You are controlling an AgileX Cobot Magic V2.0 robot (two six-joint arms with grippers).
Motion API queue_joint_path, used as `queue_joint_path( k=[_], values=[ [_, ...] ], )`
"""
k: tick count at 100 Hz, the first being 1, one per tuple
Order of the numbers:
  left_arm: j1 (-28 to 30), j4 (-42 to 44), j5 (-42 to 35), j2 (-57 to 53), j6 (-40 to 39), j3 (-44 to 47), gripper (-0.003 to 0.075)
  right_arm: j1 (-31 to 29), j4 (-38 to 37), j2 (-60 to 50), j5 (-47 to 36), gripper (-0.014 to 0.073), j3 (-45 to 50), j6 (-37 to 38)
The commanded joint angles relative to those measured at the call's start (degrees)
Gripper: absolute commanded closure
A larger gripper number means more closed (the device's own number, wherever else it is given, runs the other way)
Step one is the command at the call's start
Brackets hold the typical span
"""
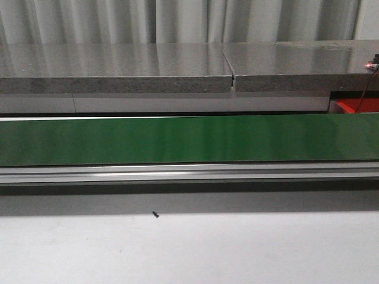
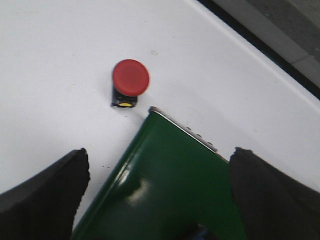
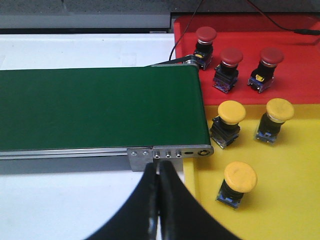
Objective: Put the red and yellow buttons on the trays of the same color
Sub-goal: 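Open the left gripper to set the yellow button on the belt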
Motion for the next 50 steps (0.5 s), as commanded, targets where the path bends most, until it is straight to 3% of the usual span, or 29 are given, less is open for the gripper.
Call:
queue_joint_path(
  k=[1, 18, 50],
  values=[
    [1.92, -2.4, -0.61, 0.69, -1.97, -3.39, 0.0154, 0.1, -0.64, 0.2, -3.86, 0.066, -1.34, -0.07],
    [2.43, -7.16, -0.19, 6.43, -2.07, -7.62, 0.0155, 0.1, -0.64, 0.2, -3.86, 0.066, -1.34, -0.07],
    [2.08, -8.12, -0.31, 17.39, -4.27, -13.81, 0.0156, 0.1, -0.64, 0.2, -3.86, 0.066, -1.34, -0.07]
  ],
)
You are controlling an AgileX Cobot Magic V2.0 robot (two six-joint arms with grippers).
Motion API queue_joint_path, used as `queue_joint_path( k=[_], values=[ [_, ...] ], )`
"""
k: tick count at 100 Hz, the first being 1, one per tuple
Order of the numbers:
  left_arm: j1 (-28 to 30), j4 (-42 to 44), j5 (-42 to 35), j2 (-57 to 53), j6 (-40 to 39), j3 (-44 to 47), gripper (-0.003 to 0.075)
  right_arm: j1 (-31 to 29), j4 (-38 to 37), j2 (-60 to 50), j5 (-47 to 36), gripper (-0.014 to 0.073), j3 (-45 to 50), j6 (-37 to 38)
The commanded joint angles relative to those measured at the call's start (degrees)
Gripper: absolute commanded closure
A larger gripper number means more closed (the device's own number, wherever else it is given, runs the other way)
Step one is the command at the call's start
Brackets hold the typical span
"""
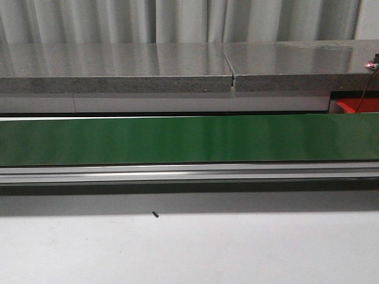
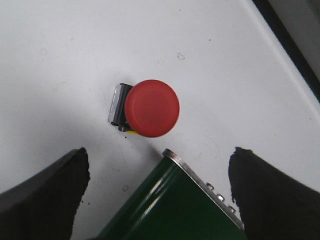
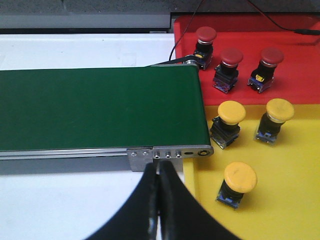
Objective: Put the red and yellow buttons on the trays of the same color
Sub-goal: 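Open the left gripper to set the yellow button on the belt, then lower the left gripper onto the last red button and grasp it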
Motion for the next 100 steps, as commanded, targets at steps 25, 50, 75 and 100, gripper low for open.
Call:
queue_joint_path(
  k=[25, 50, 75, 100],
  values=[
    [-0.2, -3.19, -6.36, 4.52, -1.02, -3.75, 0.0156, 0.1, -0.64, 0.2, -3.86, 0.066, -1.34, -0.07],
    [-0.2, -5.75, -9.36, 7.48, -0.76, -4.12, 0.0156, 0.1, -0.64, 0.2, -3.86, 0.066, -1.34, -0.07],
    [-0.2, -5.75, -11.88, 7.72, -0.2, -4.45, 0.0358, 0.1, -0.64, 0.2, -3.86, 0.066, -1.34, -0.07],
    [-0.2, -5.16, -10.7, 6.53, 1.44, -4.45, 0.061, 0.1, -0.64, 0.2, -3.86, 0.066, -1.34, -0.07]
  ],
)
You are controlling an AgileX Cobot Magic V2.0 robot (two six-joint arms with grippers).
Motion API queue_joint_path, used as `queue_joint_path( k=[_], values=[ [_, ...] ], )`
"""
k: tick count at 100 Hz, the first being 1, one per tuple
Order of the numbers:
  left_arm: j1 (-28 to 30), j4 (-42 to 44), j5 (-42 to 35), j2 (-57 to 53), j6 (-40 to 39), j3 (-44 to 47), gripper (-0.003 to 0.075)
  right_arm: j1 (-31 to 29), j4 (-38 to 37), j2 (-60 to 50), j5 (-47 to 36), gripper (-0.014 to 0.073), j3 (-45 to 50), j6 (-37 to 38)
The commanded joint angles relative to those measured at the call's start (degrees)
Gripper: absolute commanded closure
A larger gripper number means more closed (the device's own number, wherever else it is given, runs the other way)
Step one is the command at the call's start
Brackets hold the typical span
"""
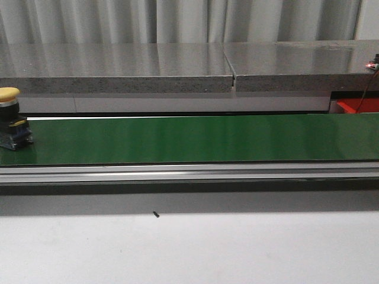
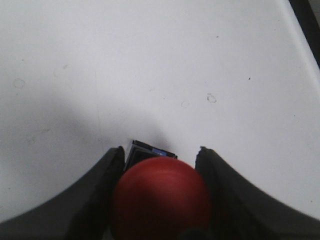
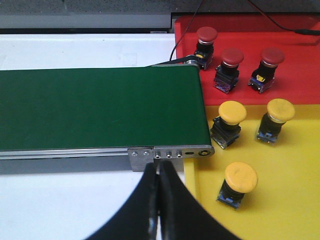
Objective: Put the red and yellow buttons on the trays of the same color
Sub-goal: 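Lower the left gripper onto the last red button and grasp it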
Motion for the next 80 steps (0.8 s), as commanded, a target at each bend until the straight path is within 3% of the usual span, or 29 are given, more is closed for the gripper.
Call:
queue_joint_path(
  k=[1, 37, 58, 80],
  values=[
    [-0.2, -0.68, -0.9, -4.67, 1.54, -1.83, 0.0612, 0.1, -0.64, 0.2, -3.86, 0.066, -1.37, -0.07],
    [-0.88, 14.87, 9.19, -18.46, 3.15, -1.83, 0.0617, 0.1, -0.64, 0.2, -3.86, 0.066, -1.37, -0.07],
    [-4.1, 15.34, 12.99, -26.43, 5.71, 0.5, 0.0617, 0.1, -0.64, 0.2, -3.86, 0.066, -1.37, -0.07],
    [-6.49, 15.34, 11.76, -31.54, 5.81, 6.93, 0.0617, 0.1, -0.64, 0.2, -3.86, 0.066, -1.37, -0.07]
  ],
)
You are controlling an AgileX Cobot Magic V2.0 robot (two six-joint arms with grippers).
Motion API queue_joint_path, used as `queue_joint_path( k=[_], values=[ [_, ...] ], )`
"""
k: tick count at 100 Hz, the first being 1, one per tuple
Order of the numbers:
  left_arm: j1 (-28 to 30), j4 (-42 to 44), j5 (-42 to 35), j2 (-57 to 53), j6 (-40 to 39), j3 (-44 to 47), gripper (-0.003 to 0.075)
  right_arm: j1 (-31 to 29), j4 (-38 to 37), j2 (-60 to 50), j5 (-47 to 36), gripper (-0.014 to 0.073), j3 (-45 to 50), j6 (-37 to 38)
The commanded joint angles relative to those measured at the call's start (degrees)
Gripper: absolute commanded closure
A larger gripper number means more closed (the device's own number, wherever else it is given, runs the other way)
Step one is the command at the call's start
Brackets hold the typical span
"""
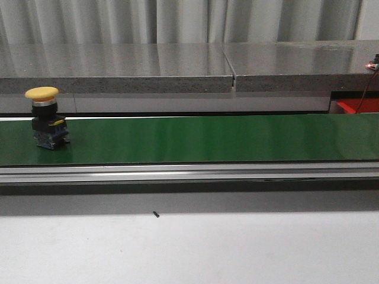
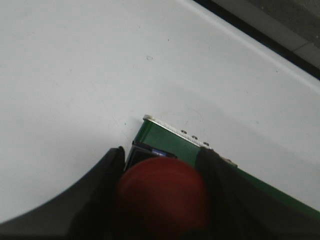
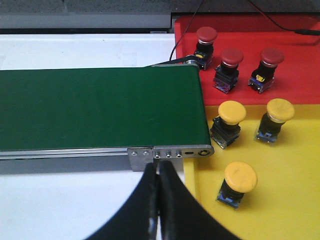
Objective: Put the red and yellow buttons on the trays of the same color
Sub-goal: 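Lower the left gripper onto the last red button and grasp it, then carry the red button onto the belt and open the left gripper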
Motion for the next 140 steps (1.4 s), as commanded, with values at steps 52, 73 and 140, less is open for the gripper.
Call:
queue_joint_path(
  k=[52, 73, 140],
  values=[
    [-2.15, -3.8, -9.8, -5.51, 3.55, 13.53, 0.0617, 0.1, -0.64, 0.2, -3.86, 0.066, -1.37, -0.07],
    [-2.15, -3.17, -11.77, -4.97, 3.86, 14.85, 0.0617, 0.1, -0.64, 0.2, -3.86, 0.066, -1.37, -0.07],
    [-2.68, -4.35, -9.58, -7.61, 7.85, 14.85, 0.0172, 0.1, -0.64, 0.2, -3.86, 0.066, -1.37, -0.07]
  ],
)
